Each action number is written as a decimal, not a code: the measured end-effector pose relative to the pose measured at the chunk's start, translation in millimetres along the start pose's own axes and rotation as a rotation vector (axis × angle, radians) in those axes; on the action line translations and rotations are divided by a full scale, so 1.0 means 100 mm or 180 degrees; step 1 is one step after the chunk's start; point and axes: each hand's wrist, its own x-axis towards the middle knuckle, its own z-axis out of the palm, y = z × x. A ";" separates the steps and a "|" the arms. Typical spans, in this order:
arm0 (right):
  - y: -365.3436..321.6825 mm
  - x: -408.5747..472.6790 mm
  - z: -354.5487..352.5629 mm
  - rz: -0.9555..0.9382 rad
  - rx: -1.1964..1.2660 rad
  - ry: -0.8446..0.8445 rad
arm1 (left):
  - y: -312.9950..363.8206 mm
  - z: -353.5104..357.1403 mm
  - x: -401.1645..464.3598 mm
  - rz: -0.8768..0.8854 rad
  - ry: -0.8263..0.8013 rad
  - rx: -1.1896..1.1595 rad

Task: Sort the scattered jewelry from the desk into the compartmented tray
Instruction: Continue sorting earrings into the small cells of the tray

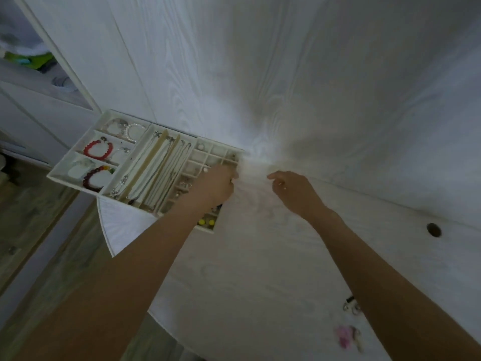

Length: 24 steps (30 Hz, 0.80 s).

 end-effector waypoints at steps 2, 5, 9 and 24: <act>0.19 -0.27 -0.07 0.0076 0.0063 0.0072 | 0.16 0.07 -0.11 0.0119 0.0132 -0.0087; 0.48 -0.60 -0.14 0.0143 0.0164 0.0071 | 0.41 0.21 -0.27 0.0223 0.0188 -0.0166; 0.95 -1.01 -0.16 0.0177 0.0320 -0.0148 | 0.80 0.55 -0.51 0.0273 0.0268 -0.0446; 2.23 -1.93 -0.02 -0.0024 0.0452 -0.0727 | 2.09 2.26 -1.23 -0.0171 0.0030 -0.0093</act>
